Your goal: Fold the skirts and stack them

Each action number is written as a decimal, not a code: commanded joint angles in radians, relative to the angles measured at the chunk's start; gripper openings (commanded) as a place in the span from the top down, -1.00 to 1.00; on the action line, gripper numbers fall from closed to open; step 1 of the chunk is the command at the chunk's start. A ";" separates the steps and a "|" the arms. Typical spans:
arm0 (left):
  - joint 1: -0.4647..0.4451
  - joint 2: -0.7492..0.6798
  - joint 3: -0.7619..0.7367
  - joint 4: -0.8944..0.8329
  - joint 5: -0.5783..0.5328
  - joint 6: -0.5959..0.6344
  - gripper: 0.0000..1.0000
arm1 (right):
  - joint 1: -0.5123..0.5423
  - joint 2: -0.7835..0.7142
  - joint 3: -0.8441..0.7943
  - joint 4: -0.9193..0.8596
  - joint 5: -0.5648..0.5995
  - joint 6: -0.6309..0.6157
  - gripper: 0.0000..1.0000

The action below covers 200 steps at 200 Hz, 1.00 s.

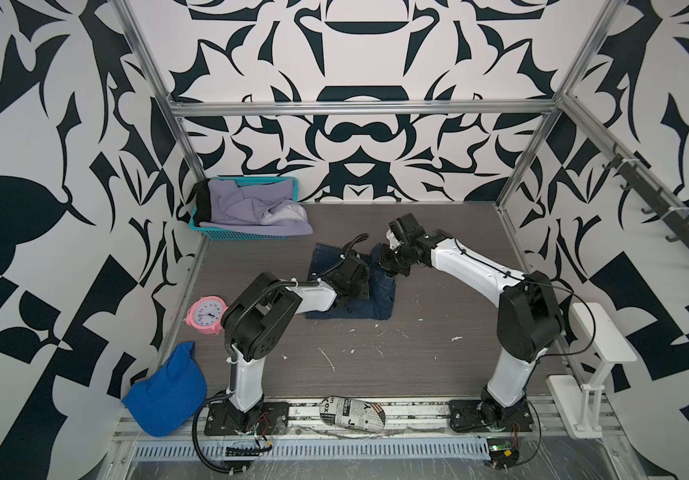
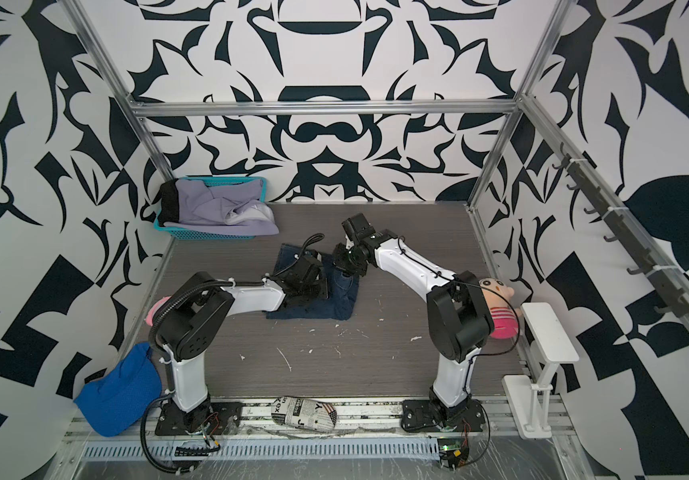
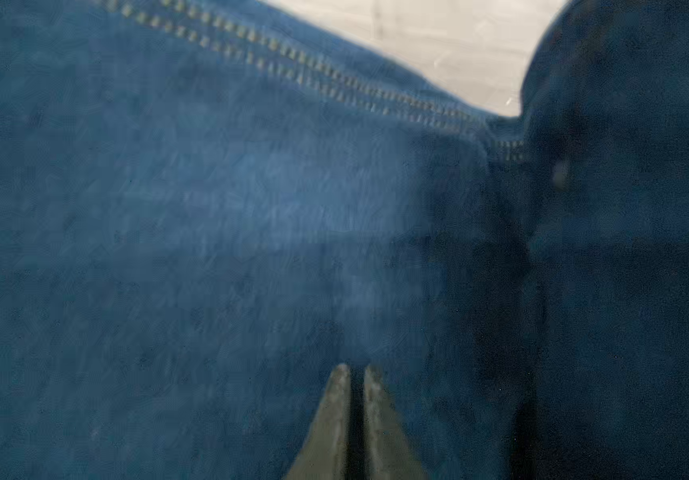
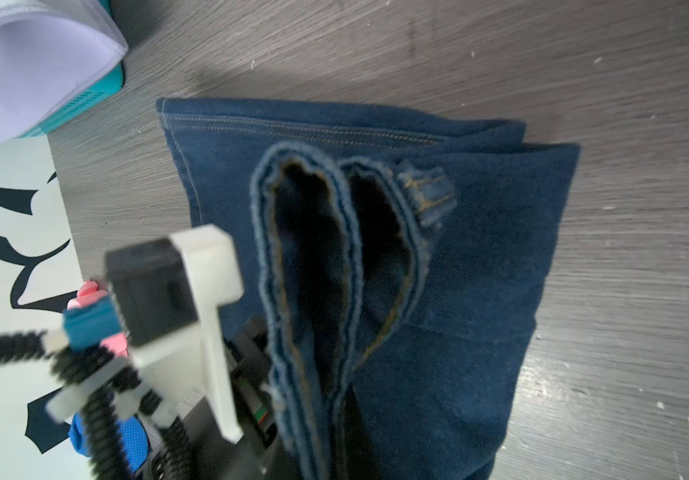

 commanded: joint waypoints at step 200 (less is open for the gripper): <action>0.160 -0.103 -0.203 -0.044 0.032 -0.019 0.77 | 0.121 0.115 0.388 -0.214 0.180 -0.107 1.00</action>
